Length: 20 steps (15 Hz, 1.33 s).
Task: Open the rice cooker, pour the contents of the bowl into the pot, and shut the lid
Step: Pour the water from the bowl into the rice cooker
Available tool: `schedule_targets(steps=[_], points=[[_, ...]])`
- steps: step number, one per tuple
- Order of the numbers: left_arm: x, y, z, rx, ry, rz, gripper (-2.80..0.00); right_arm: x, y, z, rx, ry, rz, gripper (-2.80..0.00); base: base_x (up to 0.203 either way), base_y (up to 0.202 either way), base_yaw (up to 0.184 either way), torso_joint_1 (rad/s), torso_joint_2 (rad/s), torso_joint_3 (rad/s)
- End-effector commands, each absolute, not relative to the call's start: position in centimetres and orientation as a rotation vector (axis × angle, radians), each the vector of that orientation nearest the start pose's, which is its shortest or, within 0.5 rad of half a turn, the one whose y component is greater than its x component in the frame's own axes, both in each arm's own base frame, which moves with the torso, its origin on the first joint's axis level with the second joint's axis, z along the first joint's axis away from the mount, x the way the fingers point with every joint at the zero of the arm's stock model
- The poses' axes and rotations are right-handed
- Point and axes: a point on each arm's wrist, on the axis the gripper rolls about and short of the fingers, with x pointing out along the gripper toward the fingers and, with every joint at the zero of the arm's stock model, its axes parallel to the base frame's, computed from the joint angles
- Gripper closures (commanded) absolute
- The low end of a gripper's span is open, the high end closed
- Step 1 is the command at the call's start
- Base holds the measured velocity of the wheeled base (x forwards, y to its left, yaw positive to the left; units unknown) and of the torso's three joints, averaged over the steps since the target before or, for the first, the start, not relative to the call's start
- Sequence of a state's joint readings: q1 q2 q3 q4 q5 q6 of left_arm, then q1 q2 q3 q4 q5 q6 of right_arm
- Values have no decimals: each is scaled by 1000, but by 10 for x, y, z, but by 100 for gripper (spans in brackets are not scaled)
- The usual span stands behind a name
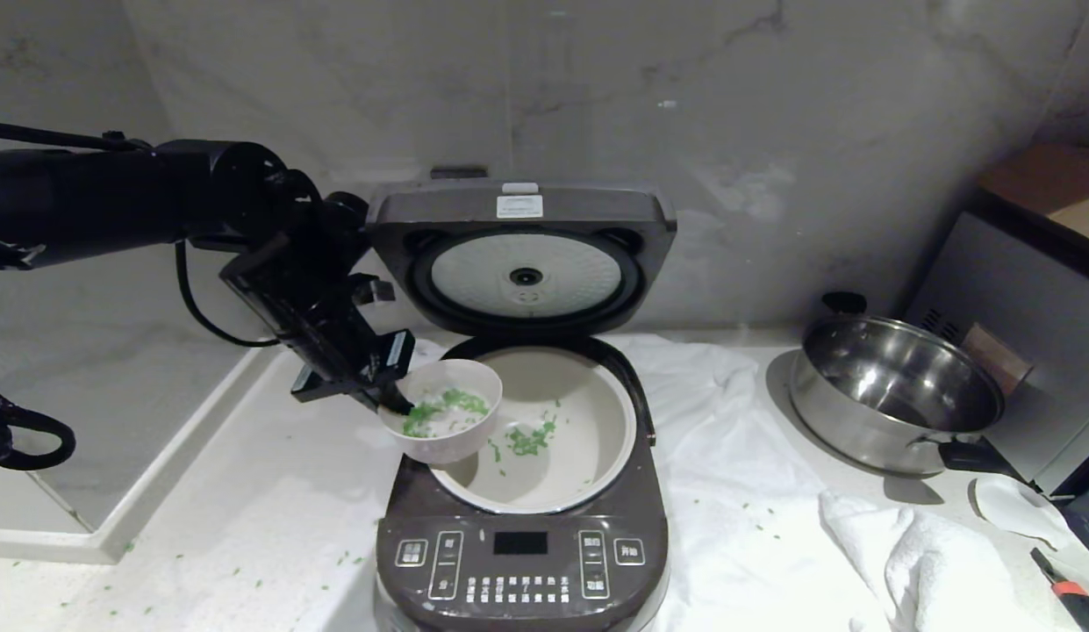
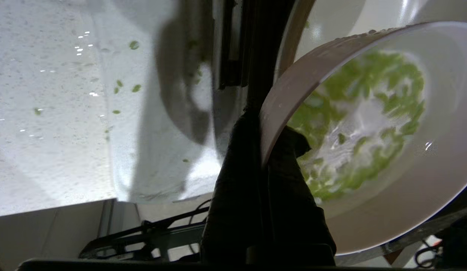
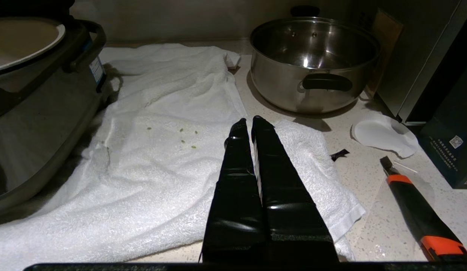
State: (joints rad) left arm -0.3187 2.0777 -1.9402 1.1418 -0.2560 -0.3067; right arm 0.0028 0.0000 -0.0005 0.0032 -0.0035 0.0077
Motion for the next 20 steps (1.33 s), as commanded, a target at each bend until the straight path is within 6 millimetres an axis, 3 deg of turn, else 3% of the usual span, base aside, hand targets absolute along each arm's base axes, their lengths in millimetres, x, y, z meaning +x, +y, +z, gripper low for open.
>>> schedule_targets(steps=[1, 5, 13, 20], points=[[337, -131, 213, -225, 1364, -292, 0, -23, 0, 75, 8, 2, 0, 0, 0, 0, 0, 0, 0, 0], [334, -144, 215, -228, 1346, -308, 0, -23, 0, 75, 8, 3, 0, 0, 0, 0, 0, 0, 0, 0], [345, -108, 219, -291, 1320, -231, 0, -23, 0, 75, 8, 3, 0, 0, 0, 0, 0, 0, 0, 0], [344, -91, 224, -297, 1302, -223, 0, -23, 0, 75, 8, 3, 0, 0, 0, 0, 0, 0, 0, 0]])
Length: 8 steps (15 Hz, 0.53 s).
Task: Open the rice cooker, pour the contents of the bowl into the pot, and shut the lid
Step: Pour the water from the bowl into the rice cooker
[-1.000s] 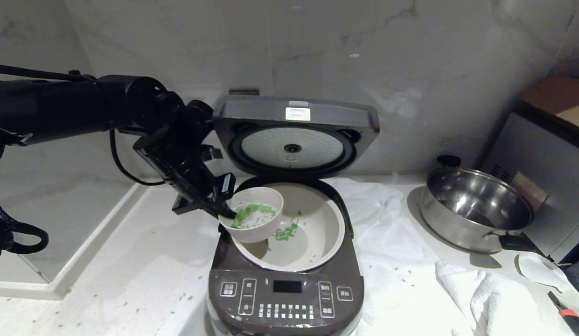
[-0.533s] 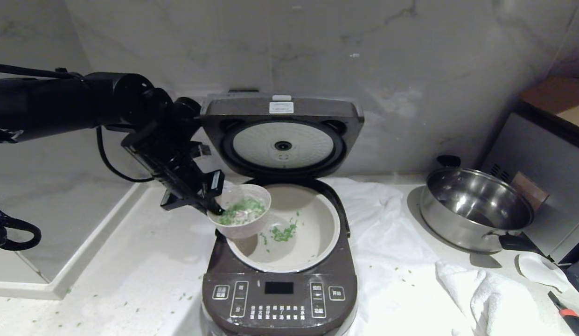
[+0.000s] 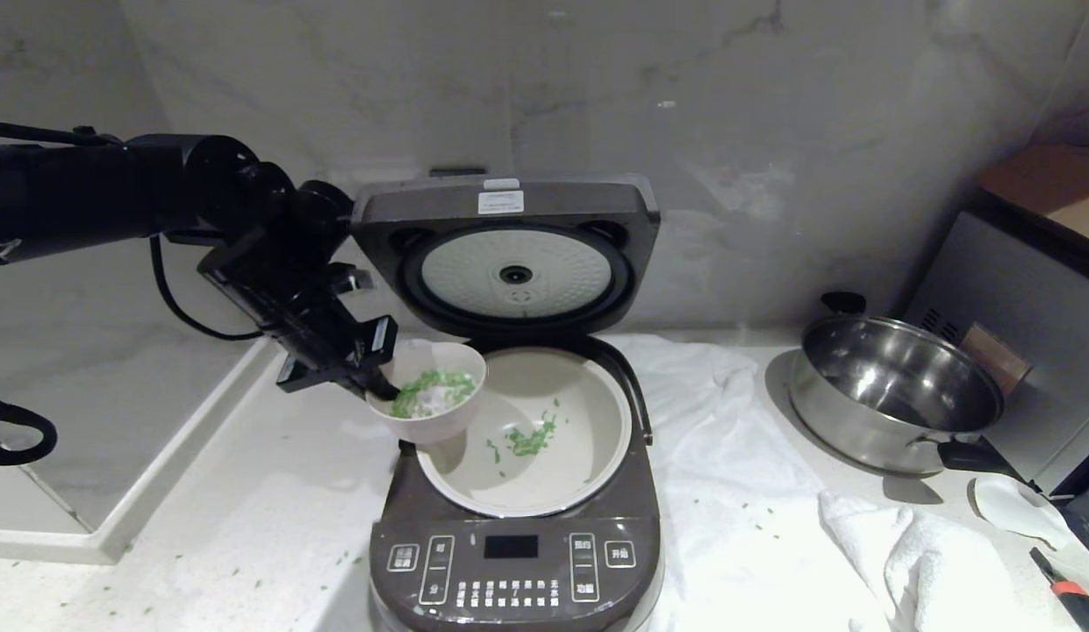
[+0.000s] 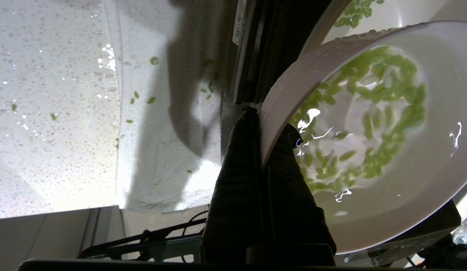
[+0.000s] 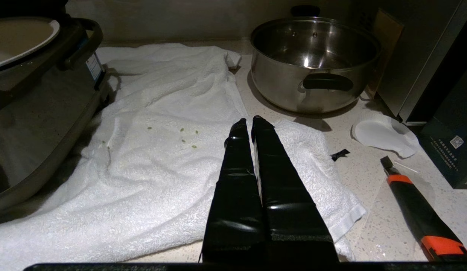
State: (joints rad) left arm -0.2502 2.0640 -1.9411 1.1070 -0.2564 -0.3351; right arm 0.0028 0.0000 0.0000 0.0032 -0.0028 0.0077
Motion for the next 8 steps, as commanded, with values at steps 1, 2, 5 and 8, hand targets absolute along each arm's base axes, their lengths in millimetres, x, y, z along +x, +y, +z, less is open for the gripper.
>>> schedule_targets(steps=[1, 2, 5, 8], points=[[344, -90, 225, -299, 1301, -222, 0, -23, 0, 75, 8, 3, 2, 0, 0, 0, 0, 0, 0, 0], [342, -89, 227, -305, 1298, -219, 0, -23, 0, 75, 8, 3, 0, 0, 0, 0, 0, 0, 0, 0], [332, -86, 229, -308, 1317, -212, 0, -23, 0, 75, 8, 3, 0, 0, 0, 0, 0, 0, 0, 0], [320, -84, 230, -311, 1340, -211, 0, -23, 0, 76, 8, 2, 0, 0, 0, 0, 0, 0, 0, 0]])
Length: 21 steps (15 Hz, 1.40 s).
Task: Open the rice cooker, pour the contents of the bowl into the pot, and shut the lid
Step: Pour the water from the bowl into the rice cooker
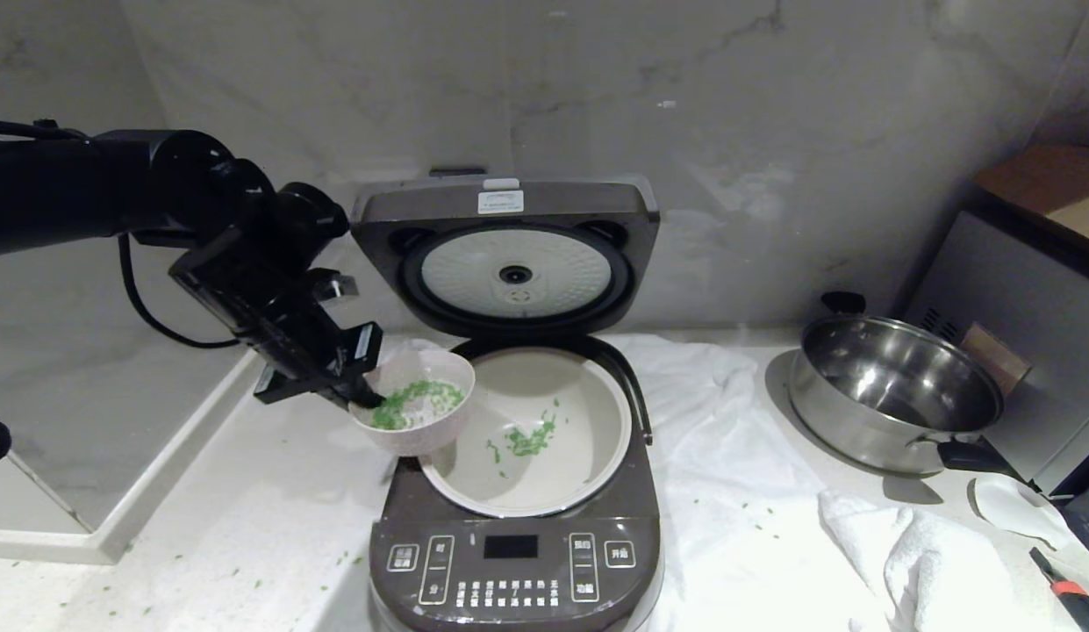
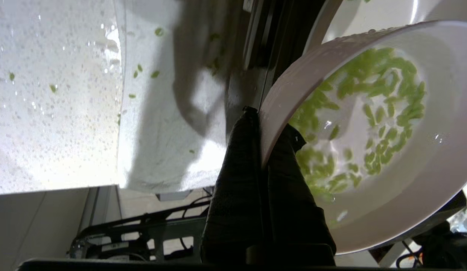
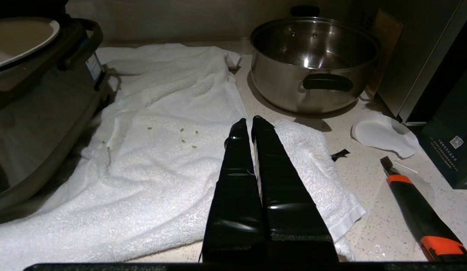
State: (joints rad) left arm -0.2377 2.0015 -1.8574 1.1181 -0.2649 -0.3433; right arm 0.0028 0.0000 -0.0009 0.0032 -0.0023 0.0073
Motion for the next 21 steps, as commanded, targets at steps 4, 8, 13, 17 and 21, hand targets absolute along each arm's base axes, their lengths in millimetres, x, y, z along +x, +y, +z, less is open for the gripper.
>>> schedule_targets(steps=[4, 8, 13, 17, 21], points=[[305, -81, 231, -320, 1361, -215, 0, -23, 0, 76, 8, 2, 0, 0, 0, 0, 0, 0, 0, 0], [297, -85, 233, -338, 1376, -239, 0, -23, 0, 75, 8, 3, 1, 0, 0, 0, 0, 0, 0, 0], [304, -109, 235, -368, 1368, -245, 0, -23, 0, 76, 8, 2, 0, 0, 0, 0, 0, 0, 0, 0], [312, -115, 228, -412, 1337, -229, 0, -23, 0, 75, 8, 3, 0, 0, 0, 0, 0, 0, 0, 0], [319, -118, 219, -429, 1306, -223, 0, -23, 0, 75, 8, 2, 0, 0, 0, 0, 0, 0, 0, 0]])
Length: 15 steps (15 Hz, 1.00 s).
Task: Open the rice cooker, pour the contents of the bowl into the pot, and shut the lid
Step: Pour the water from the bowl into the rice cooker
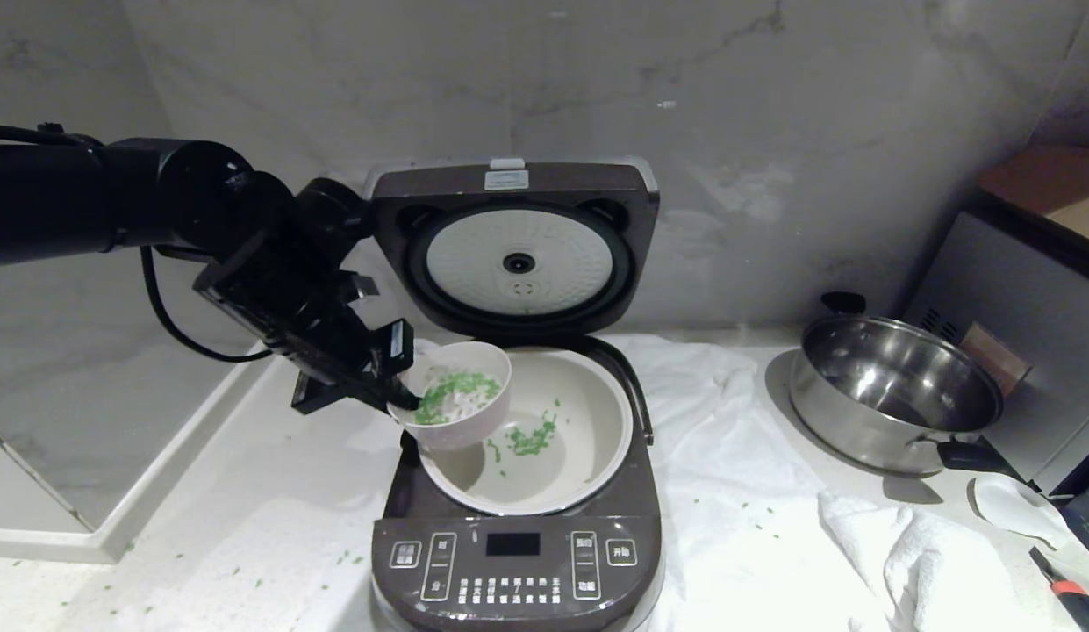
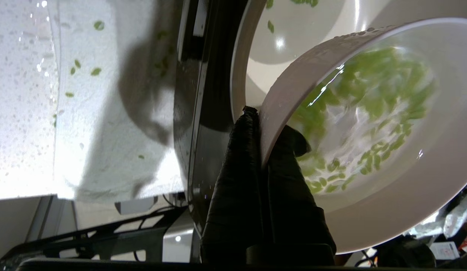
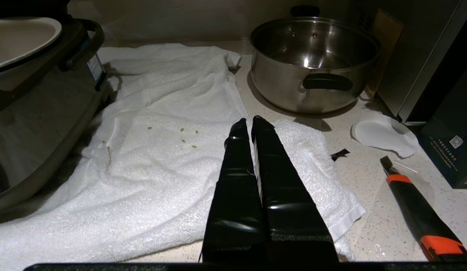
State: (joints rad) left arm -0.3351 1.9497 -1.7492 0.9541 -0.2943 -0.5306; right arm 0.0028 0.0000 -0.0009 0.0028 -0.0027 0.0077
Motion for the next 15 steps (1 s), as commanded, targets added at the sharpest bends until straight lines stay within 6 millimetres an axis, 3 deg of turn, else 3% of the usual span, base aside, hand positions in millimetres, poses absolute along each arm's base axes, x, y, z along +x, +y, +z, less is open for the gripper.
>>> schedule_targets(steps=[1, 6, 15], points=[[321, -116, 218, -435, 1305, -217, 0, -23, 0, 75, 8, 3, 1, 0, 0, 0, 0, 0, 0, 0], [325, -111, 202, -456, 1259, -223, 0, -23, 0, 76, 8, 2, 0, 0, 0, 0, 0, 0, 0, 0], [327, -130, 200, -495, 1178, -270, 0, -23, 0, 75, 8, 3, 1, 0, 0, 0, 0, 0, 0, 0]])
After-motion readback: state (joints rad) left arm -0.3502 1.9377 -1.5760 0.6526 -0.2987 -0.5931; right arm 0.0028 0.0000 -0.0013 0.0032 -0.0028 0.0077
